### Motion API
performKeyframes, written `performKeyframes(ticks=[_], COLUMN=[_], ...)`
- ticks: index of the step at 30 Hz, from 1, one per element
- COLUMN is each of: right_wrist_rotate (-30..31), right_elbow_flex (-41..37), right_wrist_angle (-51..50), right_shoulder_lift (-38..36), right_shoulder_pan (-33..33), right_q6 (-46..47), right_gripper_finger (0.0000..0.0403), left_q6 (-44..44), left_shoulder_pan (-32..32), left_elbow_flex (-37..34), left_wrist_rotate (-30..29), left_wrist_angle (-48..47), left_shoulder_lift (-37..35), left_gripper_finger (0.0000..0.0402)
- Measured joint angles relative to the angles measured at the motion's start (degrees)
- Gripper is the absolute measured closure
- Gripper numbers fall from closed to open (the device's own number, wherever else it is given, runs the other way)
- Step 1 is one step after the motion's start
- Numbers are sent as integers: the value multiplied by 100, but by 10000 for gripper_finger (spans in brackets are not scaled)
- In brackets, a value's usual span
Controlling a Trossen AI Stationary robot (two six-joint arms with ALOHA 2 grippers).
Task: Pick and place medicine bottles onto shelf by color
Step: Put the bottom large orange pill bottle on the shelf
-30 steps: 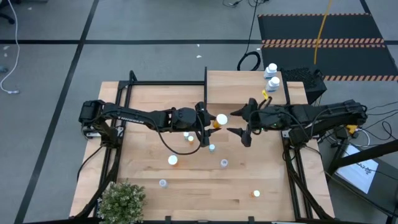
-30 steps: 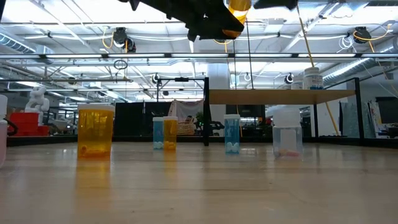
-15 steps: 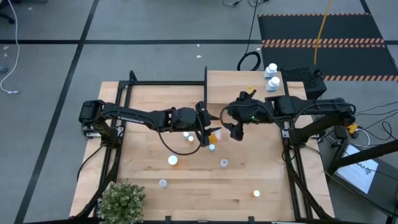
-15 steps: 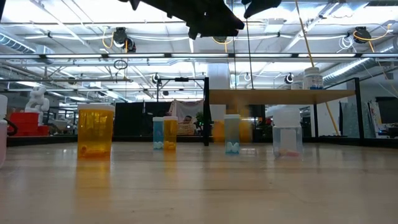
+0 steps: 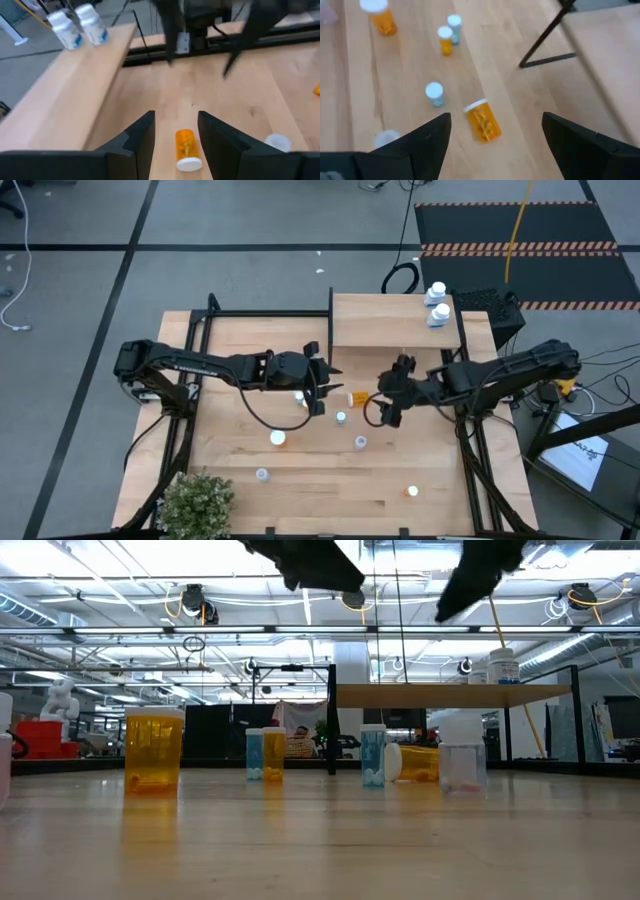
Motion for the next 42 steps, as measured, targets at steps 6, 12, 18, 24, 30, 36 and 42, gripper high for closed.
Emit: performKeyframes(ticks=[6,12,18,24,30,36,42], right_wrist_rotate=[-516,-1031,-1610,-1673,-2063,-2114,-2121], right_elbow_flex=[-1102,-1855,-2022,-2027,-2030,-2024,-2029], right_wrist_angle=[1153,2626,3078,3422,3547,3670,3634], right_shoulder_lift=[-7,143,597,1296,1707,1932,1932], right_shoulder_pan=[-353,-763,-1098,-1354,-1547,-1686,-1851], right_q6=[-641,-1310,-1769,-2275,-2470,-2637,-2811], right_gripper_finger=[94,94,94,94,95,124,172], left_q6=[28,67,117,101,94,96,96], left_shoulder_pan=[89,146,182,216,209,209,209], left_elbow_flex=[0,0,0,-3,-4,-4,-4], left_wrist_rotate=[9,24,194,225,231,233,232], left_wrist_angle=[-48,-136,-122,-120,-100,-101,-98], left_shoulder_lift=[-31,-31,-24,-3,-3,-3,-3], left_gripper_finger=[252,252,252,252,252,252,252])
